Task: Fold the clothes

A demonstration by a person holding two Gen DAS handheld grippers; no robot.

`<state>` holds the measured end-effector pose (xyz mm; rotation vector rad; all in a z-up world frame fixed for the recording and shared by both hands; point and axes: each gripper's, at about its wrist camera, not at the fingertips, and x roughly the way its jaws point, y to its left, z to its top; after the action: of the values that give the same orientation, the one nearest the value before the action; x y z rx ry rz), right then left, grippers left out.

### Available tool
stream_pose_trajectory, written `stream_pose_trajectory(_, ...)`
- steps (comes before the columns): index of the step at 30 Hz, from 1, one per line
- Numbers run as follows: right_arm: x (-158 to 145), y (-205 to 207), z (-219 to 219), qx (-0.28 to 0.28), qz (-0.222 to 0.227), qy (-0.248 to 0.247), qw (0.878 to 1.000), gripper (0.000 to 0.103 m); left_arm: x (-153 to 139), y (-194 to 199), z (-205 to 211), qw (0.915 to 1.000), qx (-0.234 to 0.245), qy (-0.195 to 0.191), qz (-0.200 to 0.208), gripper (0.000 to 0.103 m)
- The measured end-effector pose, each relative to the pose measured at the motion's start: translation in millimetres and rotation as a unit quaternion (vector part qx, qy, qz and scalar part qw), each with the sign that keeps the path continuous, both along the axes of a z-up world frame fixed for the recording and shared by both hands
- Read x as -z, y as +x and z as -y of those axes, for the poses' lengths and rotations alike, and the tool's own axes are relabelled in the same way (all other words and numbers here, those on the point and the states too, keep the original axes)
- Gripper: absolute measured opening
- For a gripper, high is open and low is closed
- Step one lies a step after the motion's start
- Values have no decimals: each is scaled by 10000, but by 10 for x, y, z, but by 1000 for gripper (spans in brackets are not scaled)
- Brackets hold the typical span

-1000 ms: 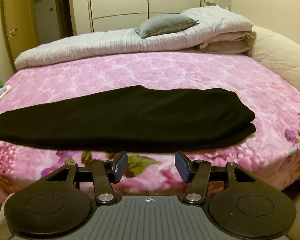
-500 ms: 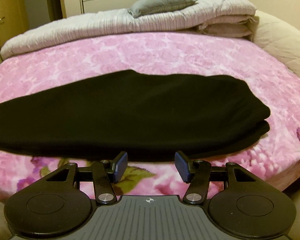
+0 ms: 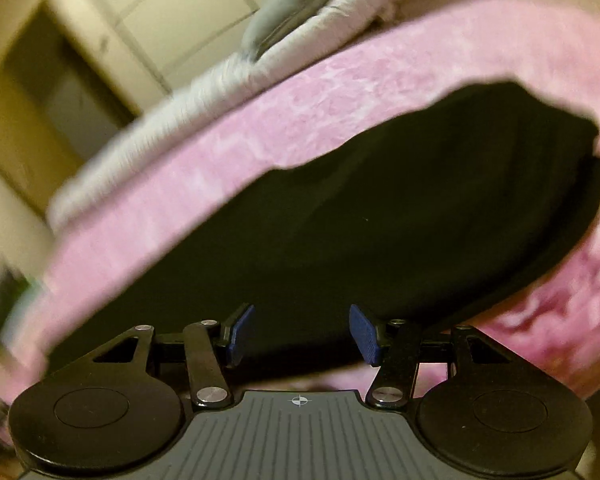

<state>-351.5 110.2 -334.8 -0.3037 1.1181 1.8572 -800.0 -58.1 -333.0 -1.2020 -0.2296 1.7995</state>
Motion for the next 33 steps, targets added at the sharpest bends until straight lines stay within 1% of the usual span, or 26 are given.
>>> stream_pose_trajectory(2, 58, 175, -127, 179, -540, -209, 9982, 56, 63, -202, 29, 9988, -377, 180, 267, 48)
stream_pose_trajectory(3, 79, 244, -189, 276, -678, -306, 9968, 56, 95, -301, 36, 9975, -550, 242, 383, 48)
stream_pose_trajectory(5, 97, 328, -272, 454, -653, -414, 9960, 56, 154, -505, 43, 9936, -874, 392, 597, 48)
stream_pose_trajectory(7, 94, 389, -340, 586, -569, -463, 9956, 56, 199, -691, 34, 9893, -1182, 424, 746, 48)
stream_pose_trajectory(10, 57, 397, -392, 636, -427, -474, 9959, 56, 259, -908, -4, 9842, -1482, 448, 859, 48)
stream_pose_trajectory(13, 46, 351, -431, 636, -297, -530, 9961, 56, 321, -1072, -70, 9808, -1634, 486, 945, 48)
stream_pose_trajectory(15, 59, 308, -440, 644, -223, -539, 9962, 56, 356, -1129, -114, 9808, -1645, 472, 933, 49)
stream_pose_trajectory(21, 103, 257, -472, 728, -144, -572, 9956, 56, 452, -1110, -164, 9797, -1662, 688, 886, 50)
stream_pose_trajectory(23, 118, 249, -471, 742, -126, -564, 9956, 56, 485, -1104, -180, 9792, -1668, 759, 870, 48)
stream_pose_trajectory(25, 127, 226, -492, 715, -89, -539, 9959, 56, 517, -1098, -197, 9787, -1674, 831, 854, 41)
stream_pose_trajectory(26, 125, 220, -492, 694, -62, -518, 9962, 56, 533, -1094, -205, 9784, -1676, 867, 846, 29)
stream_pose_trajectory(27, 124, 214, -485, 672, -35, -499, 9965, 56, 549, -1091, -213, 9781, -1679, 903, 838, 15)
stream_pose_trajectory(28, 122, 213, -482, 651, -12, -486, 9967, 56, 562, -1087, -224, 9782, -1676, 921, 815, 8)
stream_pose_trajectory(30, 117, 224, -474, 644, 4, -484, 9967, 56, 517, -1052, -296, 9845, -1560, 646, 479, 5)
stream_pose_trajectory(31, 114, 234, -472, 649, 21, -489, 9967, 56, 412, -987, -384, 9898, -1362, 409, 10, 4)
stream_pose_trajectory(32, 108, 249, -470, 662, 36, -481, 9966, 56, 307, -921, -472, 9920, -1160, 171, -459, 4)
stream_pose_trajectory(33, 101, 265, -468, 676, 52, -474, 9966, 56, 201, -850, -562, 9911, -950, -57, -931, 3)
